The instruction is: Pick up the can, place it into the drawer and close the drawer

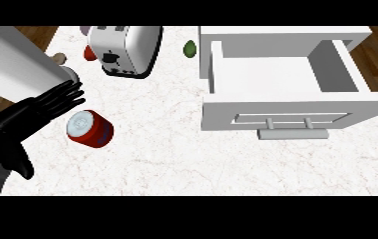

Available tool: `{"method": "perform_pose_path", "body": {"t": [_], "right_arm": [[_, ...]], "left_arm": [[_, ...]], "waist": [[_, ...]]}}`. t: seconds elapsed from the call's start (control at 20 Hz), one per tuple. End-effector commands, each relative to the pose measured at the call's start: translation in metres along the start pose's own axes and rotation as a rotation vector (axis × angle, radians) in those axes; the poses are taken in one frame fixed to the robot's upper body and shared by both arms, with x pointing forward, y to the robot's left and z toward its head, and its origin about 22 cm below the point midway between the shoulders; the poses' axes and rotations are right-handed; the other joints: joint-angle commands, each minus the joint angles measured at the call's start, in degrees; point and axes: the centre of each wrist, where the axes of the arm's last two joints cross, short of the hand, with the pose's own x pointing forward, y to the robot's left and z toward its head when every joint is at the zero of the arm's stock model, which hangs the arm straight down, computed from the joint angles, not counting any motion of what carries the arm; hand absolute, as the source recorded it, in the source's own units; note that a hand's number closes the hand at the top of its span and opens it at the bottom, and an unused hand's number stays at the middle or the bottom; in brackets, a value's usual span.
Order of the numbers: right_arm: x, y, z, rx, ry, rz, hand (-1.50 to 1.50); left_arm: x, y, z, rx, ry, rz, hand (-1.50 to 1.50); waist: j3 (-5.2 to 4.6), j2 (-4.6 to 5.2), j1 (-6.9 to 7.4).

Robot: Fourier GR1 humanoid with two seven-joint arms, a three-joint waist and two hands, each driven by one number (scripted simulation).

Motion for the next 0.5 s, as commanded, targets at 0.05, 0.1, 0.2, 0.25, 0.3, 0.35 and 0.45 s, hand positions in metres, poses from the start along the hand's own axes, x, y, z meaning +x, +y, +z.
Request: {"method": "perform_pose_path", "body": {"t": [0.05, 0.1, 0.2, 0.25, 0.3, 0.35, 0.45], "right_arm": [[0.015, 0.006, -0.008, 0.010, 0.005, -0.009, -1.50], [0.015, -0.008, -0.002, 0.000, 0.013, 0.003, -1.50], [0.002, -0.010, -0.003, -0.021, 0.002, 0.010, -1.50], [0.004, -0.008, 0.000, -0.001, -0.009, -0.003, -1.50], [0.011, -0.002, -0.005, -0.002, -0.004, 0.002, -1.50], [0.008, 0.002, 0.005, -0.004, -0.003, -0.021, -1.50], [-0.001, -0.027, -0.003, -0.002, -0.010, -0.012, -1.50]], "left_arm": [[-0.023, 0.006, -0.013, 0.050, -0.006, -0.015, -1.50], [-0.040, 0.005, 0.014, 0.059, 0.008, 0.004, -1.50], [-0.022, 0.013, -0.011, 0.073, -0.014, -0.020, -1.50], [-0.039, 0.014, 0.012, 0.076, -0.002, -0.012, -1.50], [-0.052, 0.011, 0.012, 0.089, -0.017, -0.012, -1.50], [-0.052, 0.011, 0.001, 0.086, 0.002, -0.009, -1.50], [-0.058, 0.018, 0.008, 0.108, 0.025, -0.017, -1.50]], "waist": [[-0.06, 0.16, -0.27], [-0.06, 0.10, -0.15], [0.00, 0.04, -0.04], [-0.03, 0.09, -0.13], [-0.09, 0.22, -0.32], [-0.04, 0.11, -0.32], [-0.10, 0.36, -0.87]]}}
